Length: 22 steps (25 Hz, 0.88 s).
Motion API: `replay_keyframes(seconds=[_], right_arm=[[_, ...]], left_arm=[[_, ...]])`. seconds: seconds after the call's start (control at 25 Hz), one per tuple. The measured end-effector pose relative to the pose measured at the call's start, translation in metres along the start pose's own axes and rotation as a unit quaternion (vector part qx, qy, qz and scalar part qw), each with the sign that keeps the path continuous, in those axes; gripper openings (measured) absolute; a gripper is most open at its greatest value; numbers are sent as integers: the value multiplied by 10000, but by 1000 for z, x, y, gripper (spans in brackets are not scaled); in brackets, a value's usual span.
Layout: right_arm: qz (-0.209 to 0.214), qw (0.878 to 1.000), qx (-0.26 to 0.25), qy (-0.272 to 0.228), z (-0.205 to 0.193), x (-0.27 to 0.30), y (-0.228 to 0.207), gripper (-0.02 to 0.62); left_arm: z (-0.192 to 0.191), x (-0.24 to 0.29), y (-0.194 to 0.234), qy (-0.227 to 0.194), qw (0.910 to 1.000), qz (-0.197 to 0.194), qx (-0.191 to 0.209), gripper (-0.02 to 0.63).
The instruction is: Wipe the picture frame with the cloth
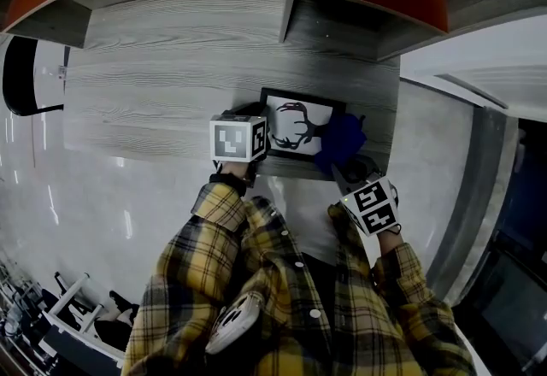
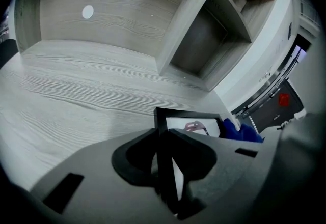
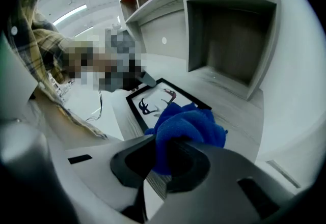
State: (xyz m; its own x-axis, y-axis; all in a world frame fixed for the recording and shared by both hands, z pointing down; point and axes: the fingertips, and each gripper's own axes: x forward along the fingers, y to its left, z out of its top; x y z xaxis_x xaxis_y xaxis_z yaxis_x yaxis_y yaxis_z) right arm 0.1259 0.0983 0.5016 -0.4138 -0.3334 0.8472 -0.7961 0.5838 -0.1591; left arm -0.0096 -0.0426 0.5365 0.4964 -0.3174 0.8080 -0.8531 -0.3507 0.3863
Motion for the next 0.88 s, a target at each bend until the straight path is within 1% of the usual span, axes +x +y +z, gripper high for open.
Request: replay_keyframes(seconds=[0.16, 0.24, 0.28, 0.36, 0.48, 0.52, 0.6, 0.88], right_arm=[[-278, 9967, 59, -754, 61, -17, -23, 52], [-413, 9944, -50, -970, 91, -11, -36, 52], [-482, 9939, -126, -980, 101, -3, -41, 52], [-609, 9949, -255, -762, 111, 22, -51, 52], [-791, 9960, -397, -109, 99, 61, -59, 52], [-849, 9955, -417, 11, 96, 67, -59, 52], [-880, 9953, -397, 83, 93, 70, -56, 52], [-453, 9986, -186, 224, 71, 63, -29, 52]], left_arm=[[0, 1, -1, 44, 10000, -59, -18, 77], [-1, 1, -1, 57, 10000, -78, -20, 77], [-1, 1, -1, 55, 9999, -89, -18, 77], [0, 0, -1, 51, 9999, -110, -10, 77], [0, 1, -1, 50, 9999, -136, -18, 77], [-1, 1, -1, 54, 9999, -146, -23, 77], [-1, 1, -2, 58, 9998, -162, -20, 77], [0, 1, 0, 56, 9998, -162, 35, 77]])
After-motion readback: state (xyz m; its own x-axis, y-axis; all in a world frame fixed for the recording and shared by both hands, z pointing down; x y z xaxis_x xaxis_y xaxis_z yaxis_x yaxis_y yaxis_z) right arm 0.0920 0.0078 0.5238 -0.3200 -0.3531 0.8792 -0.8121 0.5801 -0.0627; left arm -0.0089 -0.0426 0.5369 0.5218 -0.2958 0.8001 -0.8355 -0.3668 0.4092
